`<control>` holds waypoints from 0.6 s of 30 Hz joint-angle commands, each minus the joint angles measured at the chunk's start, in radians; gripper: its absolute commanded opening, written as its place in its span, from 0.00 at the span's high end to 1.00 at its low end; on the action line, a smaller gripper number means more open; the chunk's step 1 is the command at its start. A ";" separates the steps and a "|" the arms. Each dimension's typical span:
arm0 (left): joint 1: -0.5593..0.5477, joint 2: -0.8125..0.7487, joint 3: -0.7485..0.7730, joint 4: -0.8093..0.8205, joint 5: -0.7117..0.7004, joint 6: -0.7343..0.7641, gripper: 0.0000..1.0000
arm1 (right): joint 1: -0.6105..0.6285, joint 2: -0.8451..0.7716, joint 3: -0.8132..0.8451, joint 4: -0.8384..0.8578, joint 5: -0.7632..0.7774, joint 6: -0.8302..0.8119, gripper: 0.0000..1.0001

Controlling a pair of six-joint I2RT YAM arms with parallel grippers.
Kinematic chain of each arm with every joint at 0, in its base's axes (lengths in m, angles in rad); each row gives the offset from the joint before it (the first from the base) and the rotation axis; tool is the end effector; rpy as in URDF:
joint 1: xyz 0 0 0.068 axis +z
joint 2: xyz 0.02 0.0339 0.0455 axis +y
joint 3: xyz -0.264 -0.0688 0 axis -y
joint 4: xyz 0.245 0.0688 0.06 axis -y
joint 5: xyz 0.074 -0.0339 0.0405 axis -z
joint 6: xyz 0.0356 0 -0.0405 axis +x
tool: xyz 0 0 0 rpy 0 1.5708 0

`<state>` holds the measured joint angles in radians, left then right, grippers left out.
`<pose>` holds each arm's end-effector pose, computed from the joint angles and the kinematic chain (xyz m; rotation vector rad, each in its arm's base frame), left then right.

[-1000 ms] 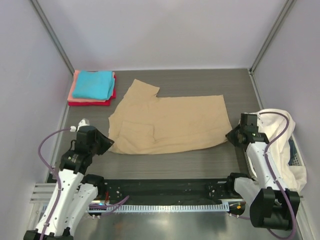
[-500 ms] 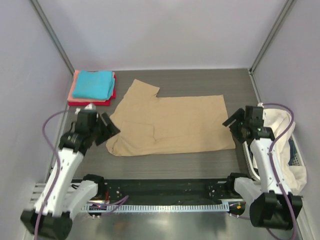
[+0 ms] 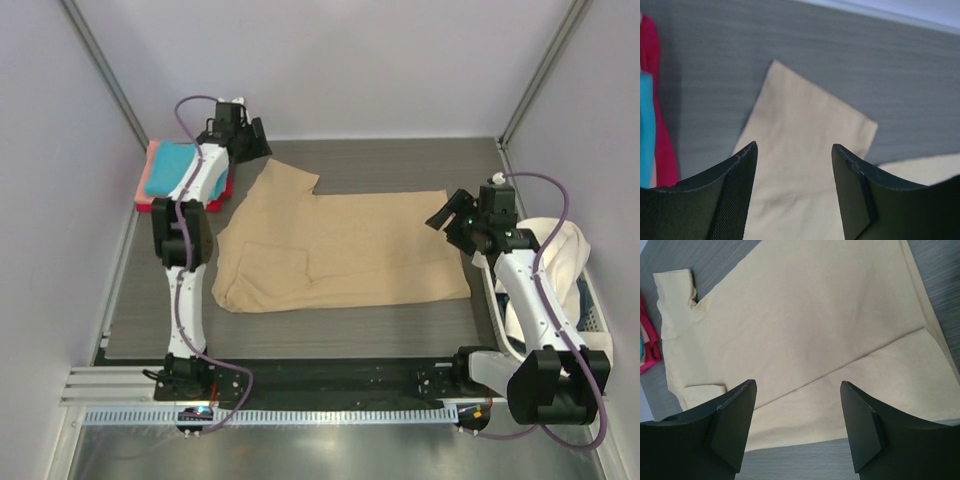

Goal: Fold and stack the t-shirts

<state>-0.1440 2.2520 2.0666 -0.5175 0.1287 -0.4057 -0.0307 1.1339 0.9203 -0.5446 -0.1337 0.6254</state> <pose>0.5155 -0.0794 0.2617 -0.2323 2.2927 -0.4326 0.2398 -0.0026 0.2843 0.6972 2.2597 0.4493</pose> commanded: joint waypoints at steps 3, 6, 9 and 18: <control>0.020 0.304 0.401 -0.024 -0.003 0.030 0.39 | 0.018 -0.037 -0.011 0.067 -0.041 -0.033 0.26; 0.035 0.391 0.435 0.048 -0.011 -0.050 0.42 | 0.031 -0.048 -0.034 0.077 -0.047 -0.038 0.27; 0.032 0.443 0.448 0.098 0.023 -0.094 0.42 | 0.031 -0.068 -0.061 0.092 -0.046 -0.035 0.26; 0.007 0.529 0.463 0.113 0.063 -0.156 0.52 | 0.031 -0.059 -0.084 0.100 -0.033 -0.038 0.26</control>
<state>-0.1249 2.7453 2.5149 -0.4015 0.1543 -0.5255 -0.0055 1.0927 0.8345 -0.4885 -0.1635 0.6033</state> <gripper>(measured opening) 0.509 0.737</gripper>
